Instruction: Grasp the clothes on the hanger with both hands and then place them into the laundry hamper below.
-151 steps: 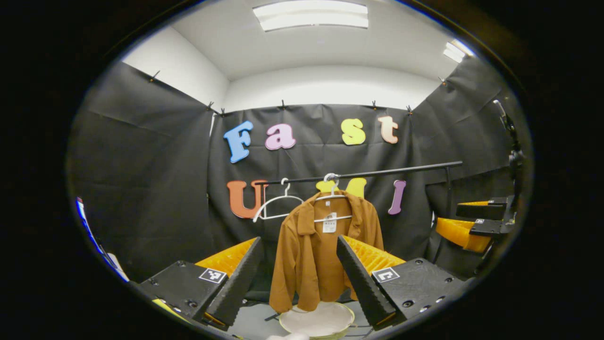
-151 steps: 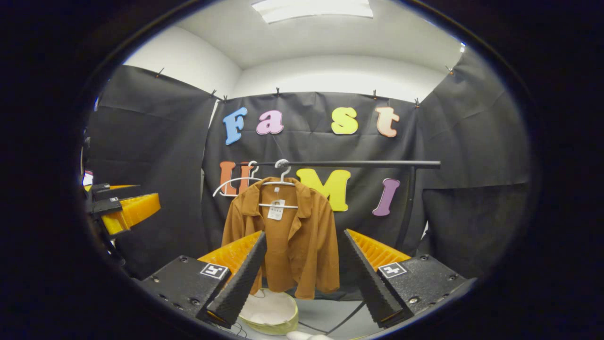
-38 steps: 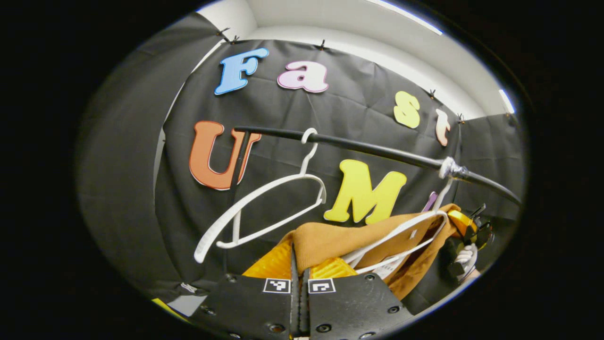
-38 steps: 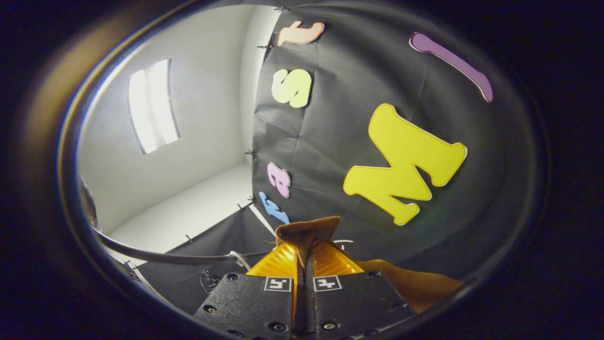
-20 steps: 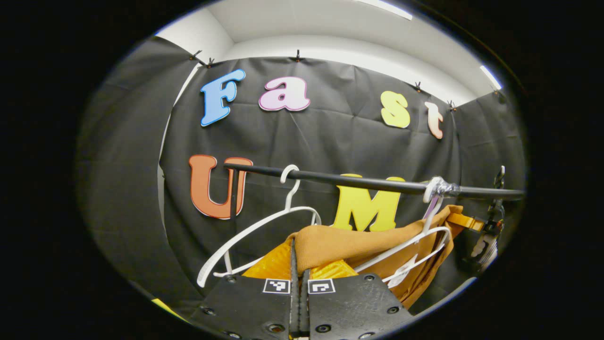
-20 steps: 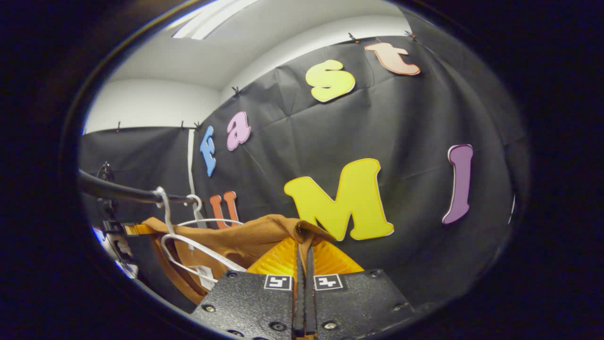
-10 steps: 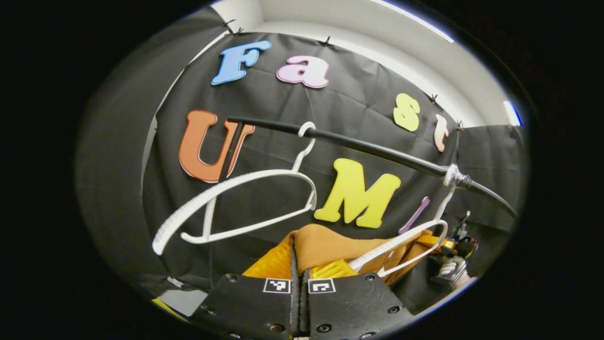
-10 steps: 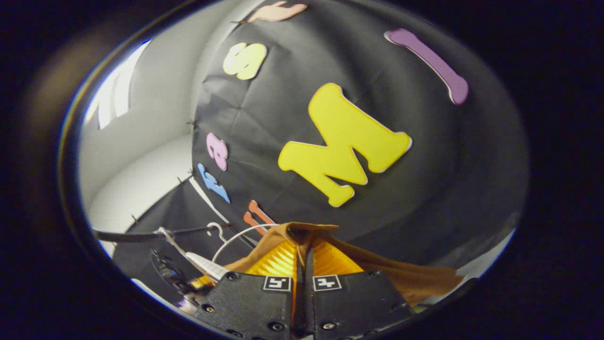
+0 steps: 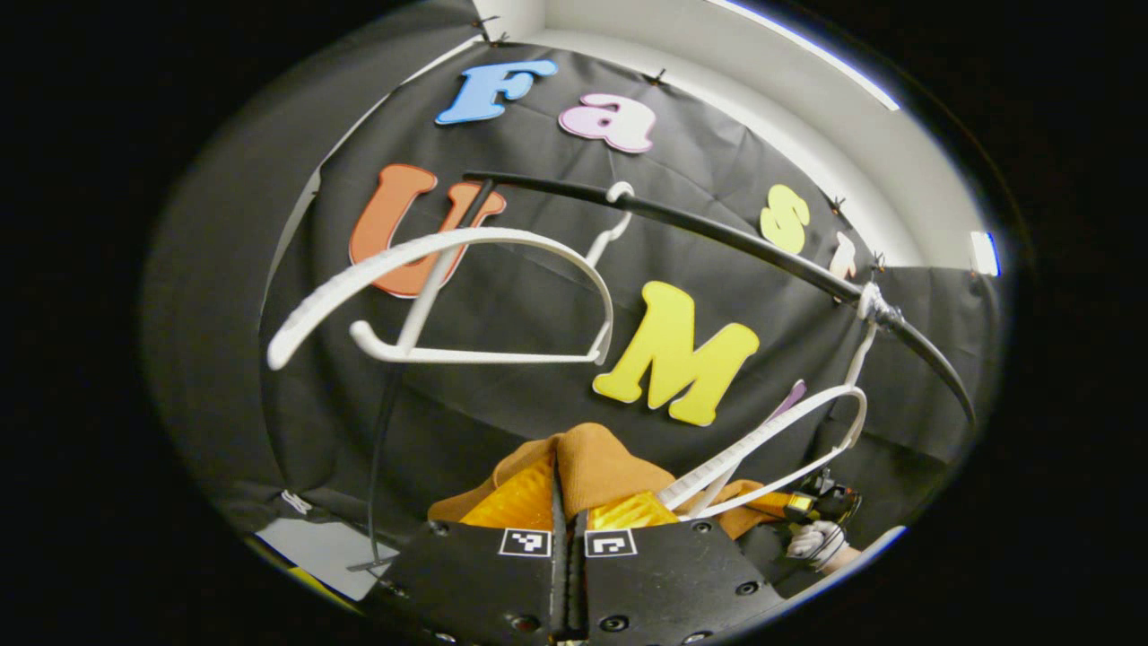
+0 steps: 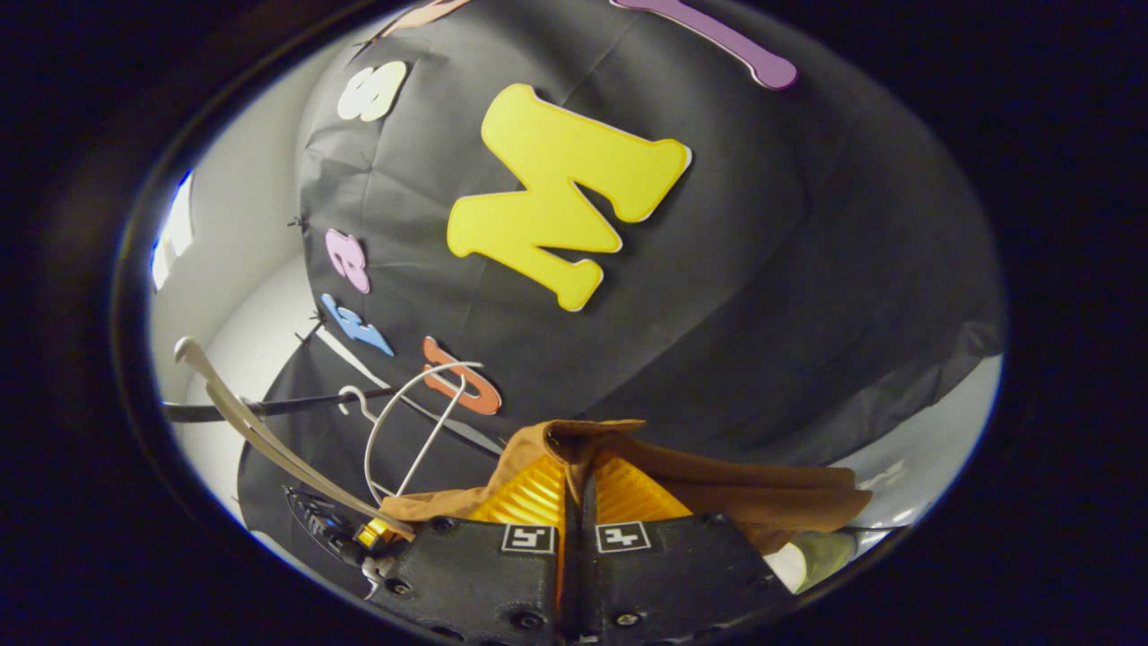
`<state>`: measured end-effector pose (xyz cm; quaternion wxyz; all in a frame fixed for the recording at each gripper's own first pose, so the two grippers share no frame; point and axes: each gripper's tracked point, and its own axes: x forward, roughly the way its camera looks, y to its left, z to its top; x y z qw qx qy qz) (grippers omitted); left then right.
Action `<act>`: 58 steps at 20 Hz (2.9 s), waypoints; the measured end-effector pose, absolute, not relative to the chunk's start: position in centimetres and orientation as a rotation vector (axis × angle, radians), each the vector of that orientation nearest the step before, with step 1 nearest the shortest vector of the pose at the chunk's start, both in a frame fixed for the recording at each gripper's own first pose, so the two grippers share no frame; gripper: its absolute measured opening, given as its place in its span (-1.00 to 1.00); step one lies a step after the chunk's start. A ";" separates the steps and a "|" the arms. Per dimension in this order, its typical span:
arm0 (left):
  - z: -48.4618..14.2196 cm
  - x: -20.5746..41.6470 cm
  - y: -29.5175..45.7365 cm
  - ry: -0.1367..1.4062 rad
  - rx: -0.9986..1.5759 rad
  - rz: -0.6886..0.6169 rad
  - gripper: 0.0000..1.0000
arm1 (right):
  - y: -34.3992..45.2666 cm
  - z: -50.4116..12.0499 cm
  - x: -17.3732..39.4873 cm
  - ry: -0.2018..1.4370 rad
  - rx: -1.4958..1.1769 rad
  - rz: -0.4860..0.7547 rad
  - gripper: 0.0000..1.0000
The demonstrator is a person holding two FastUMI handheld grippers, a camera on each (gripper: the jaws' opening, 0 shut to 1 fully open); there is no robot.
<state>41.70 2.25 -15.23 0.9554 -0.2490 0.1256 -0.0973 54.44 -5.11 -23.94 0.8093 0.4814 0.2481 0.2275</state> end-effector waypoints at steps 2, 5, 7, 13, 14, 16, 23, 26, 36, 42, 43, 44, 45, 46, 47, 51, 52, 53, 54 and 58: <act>-16.1 40.3 3.2 0.253 -0.512 -0.167 -0.89 | -4.0 -24.2 54.0 0.535 1.018 0.518 -0.94; -18.2 38.1 3.5 0.301 -0.503 -0.128 -1.00 | -2.6 -24.5 53.3 0.551 1.013 0.559 -0.93; -19.3 36.9 3.3 0.339 -0.471 -0.091 -1.00 | -1.7 -24.4 52.3 0.557 1.035 0.587 -0.92; -17.7 34.9 -1.8 0.356 -0.327 -0.175 -1.00 | 2.6 -21.1 46.9 0.536 1.058 0.689 -0.93; -17.0 34.3 -2.9 0.354 -0.315 -0.200 -1.00 | 3.5 -20.5 45.8 0.538 1.075 0.708 -0.93; -15.7 33.6 -4.9 0.342 -0.299 -0.241 -1.00 | 6.0 -19.2 43.2 0.550 1.081 0.757 -0.93; -12.6 30.6 -9.7 0.324 -0.276 -0.360 -1.00 | 12.7 -16.5 34.6 0.539 0.876 0.888 -0.92; -13.0 29.3 -9.2 0.323 -0.285 -0.349 -0.89 | 14.4 -16.6 32.0 0.561 0.861 0.917 -0.93; -27.6 25.3 -8.8 0.514 -0.434 -0.348 -1.00 | 15.2 -31.7 30.9 0.769 0.791 0.740 -0.92; -41.4 22.6 -8.5 0.779 -0.458 -0.242 -1.00 | 15.6 -43.0 30.4 0.957 0.689 0.563 -0.93; -43.6 21.7 -8.3 0.830 -0.456 -0.222 -1.00 | 15.8 -45.0 29.9 0.998 0.664 0.533 -0.92; -45.4 20.7 -7.9 0.882 -0.452 -0.196 -1.00 | 16.1 -46.9 29.2 1.040 0.644 0.506 -0.92; -47.1 19.5 -7.9 0.929 -0.454 -0.180 -1.00 | 16.2 -48.6 28.4 1.084 0.620 0.478 -0.92; -48.2 18.6 -8.2 0.968 -0.458 -0.165 -1.00 | 16.3 -50.0 27.6 1.130 0.580 0.455 -0.92; -49.7 17.6 -8.4 1.017 -0.463 -0.152 -1.00 | 16.0 -51.2 27.0 1.163 0.547 0.426 -0.93; -50.9 14.5 -9.9 1.157 -0.457 -0.136 -1.00 | 15.5 -53.4 24.7 1.292 0.474 0.357 -0.92; -50.7 14.5 -9.7 1.172 -0.435 -0.138 -1.00 | 15.4 -53.4 25.1 1.291 0.465 0.351 -0.92; -50.5 14.5 -9.6 1.175 -0.415 -0.143 -1.00 | 15.2 -53.4 25.5 1.296 0.454 0.339 -0.92; -51.0 14.3 -9.3 1.181 -0.393 -0.139 -1.00 | 15.1 -53.3 25.3 1.296 0.450 0.330 -0.92; -50.4 14.7 -7.4 1.190 -0.328 -0.098 -1.00 | 14.3 -53.5 25.6 1.238 0.358 0.302 -0.89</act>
